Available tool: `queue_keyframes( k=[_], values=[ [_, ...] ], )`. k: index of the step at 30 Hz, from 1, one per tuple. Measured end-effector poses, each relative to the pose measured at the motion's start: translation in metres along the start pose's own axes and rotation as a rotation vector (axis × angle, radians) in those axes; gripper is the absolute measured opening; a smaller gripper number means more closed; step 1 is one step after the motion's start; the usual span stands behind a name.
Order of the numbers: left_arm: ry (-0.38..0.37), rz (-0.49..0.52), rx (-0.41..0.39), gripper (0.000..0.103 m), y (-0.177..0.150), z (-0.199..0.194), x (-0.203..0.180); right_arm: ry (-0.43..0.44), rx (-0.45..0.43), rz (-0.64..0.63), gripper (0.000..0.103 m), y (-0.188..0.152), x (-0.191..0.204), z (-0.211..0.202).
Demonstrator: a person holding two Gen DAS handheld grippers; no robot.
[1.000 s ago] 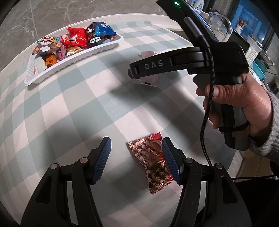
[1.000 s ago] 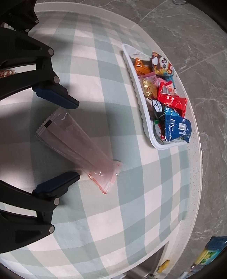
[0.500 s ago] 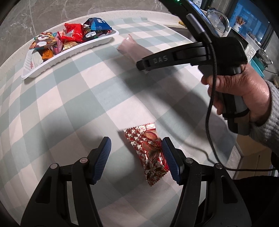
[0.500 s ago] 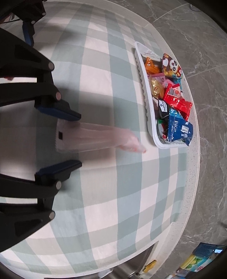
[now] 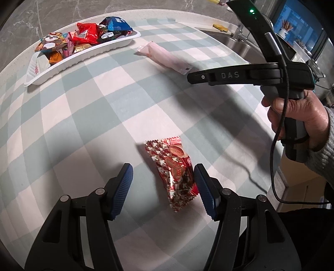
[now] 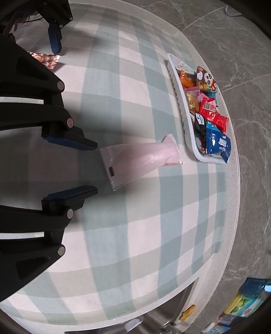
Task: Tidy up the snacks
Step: 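Lower the left tool onto the heart-print candy while the right tool approaches the pink packet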
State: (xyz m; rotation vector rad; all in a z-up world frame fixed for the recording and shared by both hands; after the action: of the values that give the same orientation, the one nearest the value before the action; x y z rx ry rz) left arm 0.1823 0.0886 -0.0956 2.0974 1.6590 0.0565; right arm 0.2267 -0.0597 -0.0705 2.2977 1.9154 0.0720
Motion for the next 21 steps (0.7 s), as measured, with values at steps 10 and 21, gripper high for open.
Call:
queue_keyframes(
  k=[10, 21],
  values=[
    [0.053, 0.045, -0.009, 0.06, -0.001, 0.008, -0.01, 0.011, -0.026, 0.006, 0.046, -0.001, 0.0, -0.006],
    [0.08, 0.054, -0.06, 0.06, 0.011, 0.01, 0.007, -0.009, -0.047, -0.065, 0.055, 0.024, 0.005, 0.001]
  ],
)
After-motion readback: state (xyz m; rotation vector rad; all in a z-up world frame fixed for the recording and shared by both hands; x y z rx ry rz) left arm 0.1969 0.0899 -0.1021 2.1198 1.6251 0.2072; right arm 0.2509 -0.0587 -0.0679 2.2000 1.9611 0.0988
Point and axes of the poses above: each gripper's, at about its wrist camera, not at the fingertips, and z roughly the way its jaws point, x to its left, y to its top, the point moved 4 cm from there along z, roughly the way its jaws point, and after that the axes turned 11 degrees about -z, right-handed, at the moved point
